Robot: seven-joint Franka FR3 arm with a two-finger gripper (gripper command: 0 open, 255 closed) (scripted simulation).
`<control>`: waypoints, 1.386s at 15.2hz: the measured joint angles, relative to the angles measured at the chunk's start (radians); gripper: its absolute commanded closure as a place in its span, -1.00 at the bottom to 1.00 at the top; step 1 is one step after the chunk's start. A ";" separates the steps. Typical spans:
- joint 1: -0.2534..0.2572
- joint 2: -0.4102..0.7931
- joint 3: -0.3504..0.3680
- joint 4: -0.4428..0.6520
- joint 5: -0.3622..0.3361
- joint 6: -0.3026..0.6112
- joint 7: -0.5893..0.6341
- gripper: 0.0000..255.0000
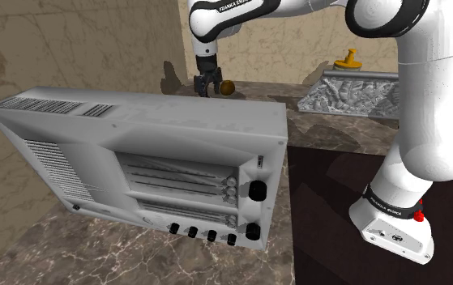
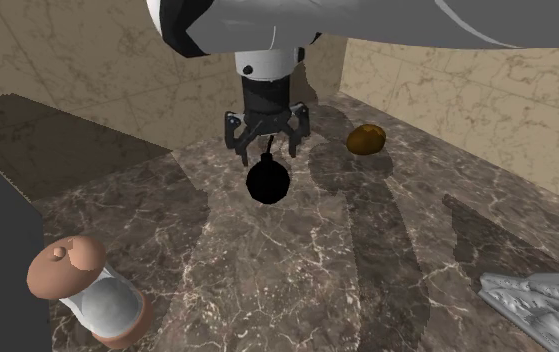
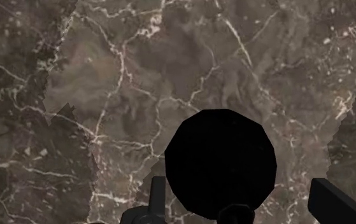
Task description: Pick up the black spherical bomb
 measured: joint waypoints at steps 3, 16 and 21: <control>0.000 0.004 0.000 -0.002 0.000 0.006 0.001 1.00; 0.001 0.003 0.000 0.048 0.000 -0.045 0.000 1.00; 0.003 -0.001 0.001 0.107 0.000 -0.108 0.002 1.00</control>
